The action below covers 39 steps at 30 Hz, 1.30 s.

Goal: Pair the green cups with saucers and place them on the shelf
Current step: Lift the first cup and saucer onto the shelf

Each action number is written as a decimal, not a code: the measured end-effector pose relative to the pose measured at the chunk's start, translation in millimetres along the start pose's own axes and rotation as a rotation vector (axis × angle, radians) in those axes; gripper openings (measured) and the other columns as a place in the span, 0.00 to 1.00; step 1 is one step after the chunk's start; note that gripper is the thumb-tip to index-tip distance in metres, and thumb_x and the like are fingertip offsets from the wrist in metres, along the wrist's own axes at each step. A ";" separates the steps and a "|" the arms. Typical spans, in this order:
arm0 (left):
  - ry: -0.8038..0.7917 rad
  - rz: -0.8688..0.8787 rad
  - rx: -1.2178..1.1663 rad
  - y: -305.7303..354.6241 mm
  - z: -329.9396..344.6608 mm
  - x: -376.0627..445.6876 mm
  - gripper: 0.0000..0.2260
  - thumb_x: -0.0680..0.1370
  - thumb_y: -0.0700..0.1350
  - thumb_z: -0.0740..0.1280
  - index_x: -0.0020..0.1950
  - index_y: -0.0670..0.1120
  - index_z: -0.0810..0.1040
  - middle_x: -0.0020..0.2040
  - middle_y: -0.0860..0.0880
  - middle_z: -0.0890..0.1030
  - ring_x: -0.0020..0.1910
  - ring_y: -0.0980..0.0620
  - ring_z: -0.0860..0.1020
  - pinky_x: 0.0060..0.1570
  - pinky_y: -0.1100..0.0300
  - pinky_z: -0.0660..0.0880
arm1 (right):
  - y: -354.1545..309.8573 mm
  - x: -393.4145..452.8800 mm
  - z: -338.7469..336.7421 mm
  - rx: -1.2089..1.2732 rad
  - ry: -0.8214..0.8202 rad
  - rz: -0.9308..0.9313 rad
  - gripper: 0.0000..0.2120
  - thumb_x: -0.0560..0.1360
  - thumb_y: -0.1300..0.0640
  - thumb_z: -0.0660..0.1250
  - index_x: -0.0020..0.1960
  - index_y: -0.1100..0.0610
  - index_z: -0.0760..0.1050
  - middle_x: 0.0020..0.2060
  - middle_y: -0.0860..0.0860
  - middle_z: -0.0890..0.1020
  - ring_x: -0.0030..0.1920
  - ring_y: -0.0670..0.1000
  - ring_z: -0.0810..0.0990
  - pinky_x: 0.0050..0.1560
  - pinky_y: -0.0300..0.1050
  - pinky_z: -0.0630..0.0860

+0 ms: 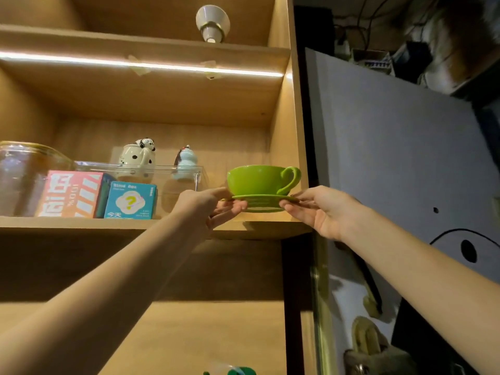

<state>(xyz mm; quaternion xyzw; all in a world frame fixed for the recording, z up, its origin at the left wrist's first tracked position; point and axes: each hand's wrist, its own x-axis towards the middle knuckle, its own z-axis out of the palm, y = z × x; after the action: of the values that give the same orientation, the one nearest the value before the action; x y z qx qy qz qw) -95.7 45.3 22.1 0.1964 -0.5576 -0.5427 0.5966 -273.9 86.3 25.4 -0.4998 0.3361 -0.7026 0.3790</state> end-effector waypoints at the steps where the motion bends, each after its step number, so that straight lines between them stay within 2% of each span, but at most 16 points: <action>1: 0.002 0.003 -0.005 -1.0 1.7 5.5 0.08 0.76 0.31 0.58 0.38 0.35 0.74 0.20 0.40 0.78 0.19 0.50 0.79 0.20 0.62 0.77 | -0.3 5.2 -1.5 -0.004 0.008 -0.005 0.11 0.74 0.70 0.61 0.56 0.69 0.72 0.28 0.61 0.83 0.24 0.51 0.83 0.21 0.38 0.77; 8: -0.016 0.004 0.004 -19.7 6.5 42.3 0.05 0.76 0.32 0.61 0.42 0.33 0.73 0.22 0.39 0.79 0.21 0.49 0.80 0.19 0.63 0.76 | 11.8 35.3 -14.9 0.005 0.090 -0.026 0.15 0.74 0.70 0.60 0.61 0.68 0.69 0.49 0.65 0.80 0.25 0.52 0.83 0.20 0.37 0.76; 12: 0.020 0.003 -0.007 -30.4 5.1 54.1 0.06 0.76 0.32 0.61 0.40 0.34 0.73 0.34 0.36 0.79 0.20 0.49 0.80 0.17 0.64 0.74 | 19.3 45.6 -16.2 -0.009 0.127 -0.028 0.14 0.75 0.70 0.60 0.60 0.69 0.70 0.40 0.64 0.81 0.23 0.51 0.82 0.19 0.37 0.75; 16: 0.034 -0.005 -0.012 -34.6 0.6 61.1 0.05 0.76 0.32 0.61 0.41 0.33 0.73 0.28 0.37 0.79 0.19 0.49 0.79 0.16 0.64 0.73 | 25.6 50.4 -13.9 -0.022 0.163 -0.040 0.13 0.74 0.70 0.61 0.59 0.69 0.71 0.42 0.64 0.81 0.23 0.51 0.82 0.20 0.37 0.76; 19: 0.026 -0.004 -0.028 -36.8 -1.5 62.0 0.02 0.75 0.31 0.61 0.45 0.32 0.73 0.34 0.36 0.78 0.19 0.49 0.79 0.16 0.64 0.73 | 29.8 51.0 -10.7 -0.042 0.194 -0.048 0.12 0.74 0.69 0.62 0.58 0.68 0.71 0.41 0.63 0.82 0.25 0.51 0.83 0.22 0.38 0.78; 23: 0.022 0.009 -0.018 -40.1 -4.6 63.1 0.04 0.76 0.30 0.60 0.44 0.32 0.74 0.25 0.37 0.80 0.20 0.48 0.80 0.18 0.62 0.76 | 32.3 46.6 -5.8 -0.069 0.255 -0.061 0.09 0.75 0.69 0.62 0.54 0.69 0.71 0.42 0.65 0.81 0.32 0.54 0.82 0.28 0.42 0.80; 27: 0.021 0.054 0.044 -40.4 -2.8 60.2 0.05 0.77 0.32 0.60 0.43 0.33 0.74 0.25 0.38 0.80 0.21 0.47 0.80 0.21 0.60 0.78 | 33.9 44.6 3.2 -0.140 0.312 -0.079 0.08 0.77 0.68 0.58 0.55 0.69 0.71 0.35 0.62 0.79 0.29 0.54 0.80 0.22 0.41 0.78; 30: -0.034 0.072 0.083 -41.2 -4.8 56.3 0.08 0.77 0.38 0.62 0.47 0.32 0.73 0.29 0.38 0.80 0.23 0.48 0.81 0.23 0.60 0.79 | 33.3 39.1 4.7 -0.196 0.300 -0.079 0.12 0.78 0.67 0.56 0.59 0.69 0.69 0.37 0.62 0.78 0.29 0.54 0.79 0.20 0.41 0.77; 31: -0.010 0.139 0.155 -43.9 -7.3 56.6 0.10 0.78 0.40 0.61 0.49 0.31 0.72 0.31 0.38 0.80 0.24 0.48 0.81 0.24 0.59 0.80 | 33.1 36.8 2.2 -0.213 0.294 -0.084 0.12 0.78 0.67 0.56 0.60 0.68 0.69 0.37 0.62 0.79 0.28 0.54 0.80 0.20 0.41 0.77; 32: 0.051 0.279 0.320 -48.3 -12.0 57.0 0.12 0.79 0.42 0.60 0.52 0.32 0.72 0.32 0.38 0.81 0.26 0.47 0.82 0.26 0.57 0.81 | 33.8 33.8 -1.3 -0.237 0.298 -0.114 0.12 0.78 0.67 0.56 0.60 0.68 0.69 0.36 0.61 0.79 0.27 0.53 0.80 0.20 0.40 0.78; 34: 0.247 0.754 0.906 -59.2 -24.9 54.3 0.14 0.79 0.44 0.57 0.58 0.37 0.75 0.38 0.39 0.83 0.33 0.42 0.83 0.34 0.50 0.81 | 40.8 28.7 -11.5 -0.383 0.343 -0.306 0.13 0.78 0.65 0.57 0.60 0.67 0.71 0.35 0.59 0.80 0.28 0.52 0.82 0.24 0.40 0.79; 35: 0.311 0.966 1.162 -65.1 -29.5 48.9 0.16 0.77 0.44 0.57 0.60 0.40 0.75 0.44 0.40 0.84 0.38 0.40 0.82 0.37 0.50 0.79 | 47.3 25.6 -17.0 -0.537 0.367 -0.476 0.14 0.78 0.64 0.57 0.61 0.65 0.72 0.38 0.57 0.81 0.33 0.52 0.83 0.31 0.41 0.82; 36: 0.296 1.089 1.326 -71.3 -32.0 43.0 0.19 0.75 0.46 0.55 0.63 0.43 0.73 0.51 0.40 0.83 0.46 0.40 0.82 0.42 0.50 0.78 | 55.2 21.4 -21.0 -0.707 0.365 -0.647 0.15 0.78 0.63 0.56 0.63 0.61 0.72 0.44 0.56 0.82 0.42 0.52 0.83 0.42 0.43 0.82; 37: 0.220 1.108 1.423 -77.0 -33.4 38.8 0.25 0.72 0.49 0.54 0.67 0.44 0.71 0.60 0.42 0.80 0.56 0.41 0.79 0.53 0.49 0.76 | 63.2 17.6 -23.9 -0.857 0.319 -0.759 0.17 0.78 0.63 0.55 0.66 0.58 0.69 0.54 0.55 0.80 0.54 0.52 0.80 0.55 0.45 0.79; 38: 0.139 1.091 1.477 -81.5 -34.2 36.6 0.30 0.69 0.52 0.52 0.70 0.44 0.66 0.67 0.44 0.73 0.67 0.45 0.71 0.65 0.50 0.67 | 70.7 15.8 -25.9 -0.979 0.243 -0.798 0.19 0.79 0.61 0.55 0.70 0.56 0.64 0.64 0.53 0.75 0.64 0.50 0.73 0.66 0.44 0.70; 39: 0.072 1.068 1.515 -85.0 -34.1 34.7 0.34 0.67 0.54 0.51 0.73 0.45 0.60 0.72 0.46 0.66 0.73 0.50 0.61 0.70 0.53 0.54 | 77.3 16.9 -27.6 -1.072 0.167 -0.789 0.22 0.79 0.60 0.54 0.72 0.53 0.59 0.70 0.50 0.67 0.71 0.48 0.64 0.71 0.42 0.61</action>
<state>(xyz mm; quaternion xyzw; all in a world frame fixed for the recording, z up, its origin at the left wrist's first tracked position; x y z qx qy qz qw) -109.5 -25.8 -43.9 0.2677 -0.7610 0.3196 0.4971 -288.7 36.6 -40.4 -0.6483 0.4588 -0.5607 -0.2341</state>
